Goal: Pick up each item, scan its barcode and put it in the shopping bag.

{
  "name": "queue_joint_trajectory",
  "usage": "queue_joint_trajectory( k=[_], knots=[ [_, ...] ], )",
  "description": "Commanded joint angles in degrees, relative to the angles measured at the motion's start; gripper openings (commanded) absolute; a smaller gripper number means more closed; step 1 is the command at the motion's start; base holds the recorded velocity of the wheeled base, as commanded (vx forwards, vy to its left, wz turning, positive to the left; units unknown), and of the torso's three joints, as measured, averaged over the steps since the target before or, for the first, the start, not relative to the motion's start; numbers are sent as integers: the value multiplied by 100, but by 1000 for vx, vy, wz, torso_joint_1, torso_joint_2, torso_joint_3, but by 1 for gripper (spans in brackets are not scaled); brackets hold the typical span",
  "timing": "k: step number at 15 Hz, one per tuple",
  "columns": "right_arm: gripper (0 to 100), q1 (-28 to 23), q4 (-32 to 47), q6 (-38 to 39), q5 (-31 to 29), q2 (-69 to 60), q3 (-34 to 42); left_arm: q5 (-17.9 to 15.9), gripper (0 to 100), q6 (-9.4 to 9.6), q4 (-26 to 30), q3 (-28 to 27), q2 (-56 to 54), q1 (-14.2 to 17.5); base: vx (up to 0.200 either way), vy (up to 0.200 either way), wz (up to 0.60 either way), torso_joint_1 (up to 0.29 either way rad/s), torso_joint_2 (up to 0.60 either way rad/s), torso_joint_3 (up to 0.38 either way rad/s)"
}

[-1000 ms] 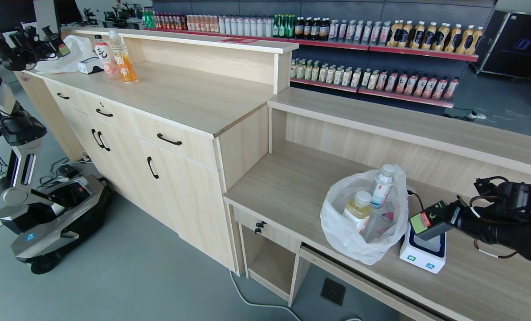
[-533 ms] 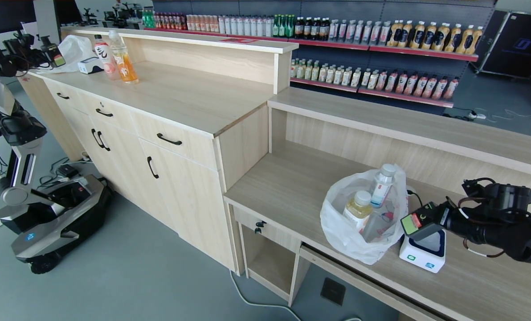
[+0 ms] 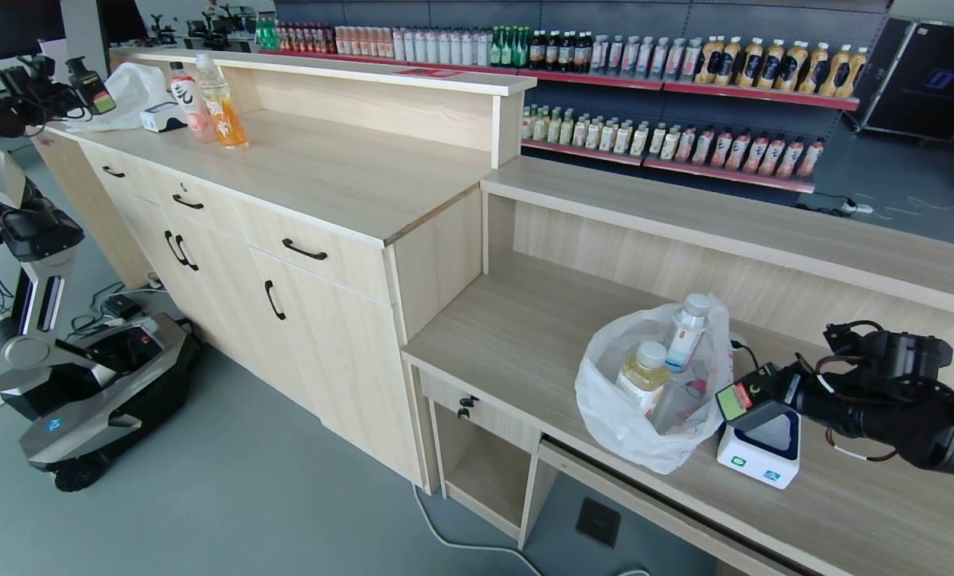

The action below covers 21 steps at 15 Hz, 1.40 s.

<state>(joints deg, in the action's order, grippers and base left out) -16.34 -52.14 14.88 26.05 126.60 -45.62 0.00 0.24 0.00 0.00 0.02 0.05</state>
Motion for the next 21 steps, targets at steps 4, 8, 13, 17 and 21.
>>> queue_joint_trajectory(
  k=[4,8,13,17,21],
  knots=[
    [0,-10,46,-38,-56,-487,0,0,100,2,0,0,-2,4,0,0,0,0,0,0],
    [0,-124,20,-2578,-171,-2359,1380,0,100,2,0,0,-2,4,0,0,0,0,0,0],
    [0,-986,371,-5681,-135,-3379,2030,0,100,2,0,0,-2,4,0,0,0,0,0,0],
    [0,-942,371,-5663,-91,-3379,2048,0,100,2,0,0,-2,4,0,0,450,-1,-1,5],
    [0,-950,433,-5575,-12,-3141,2030,0,100,2,0,0,-2,4,0,0,150,-2,-1,2]
  ],
)
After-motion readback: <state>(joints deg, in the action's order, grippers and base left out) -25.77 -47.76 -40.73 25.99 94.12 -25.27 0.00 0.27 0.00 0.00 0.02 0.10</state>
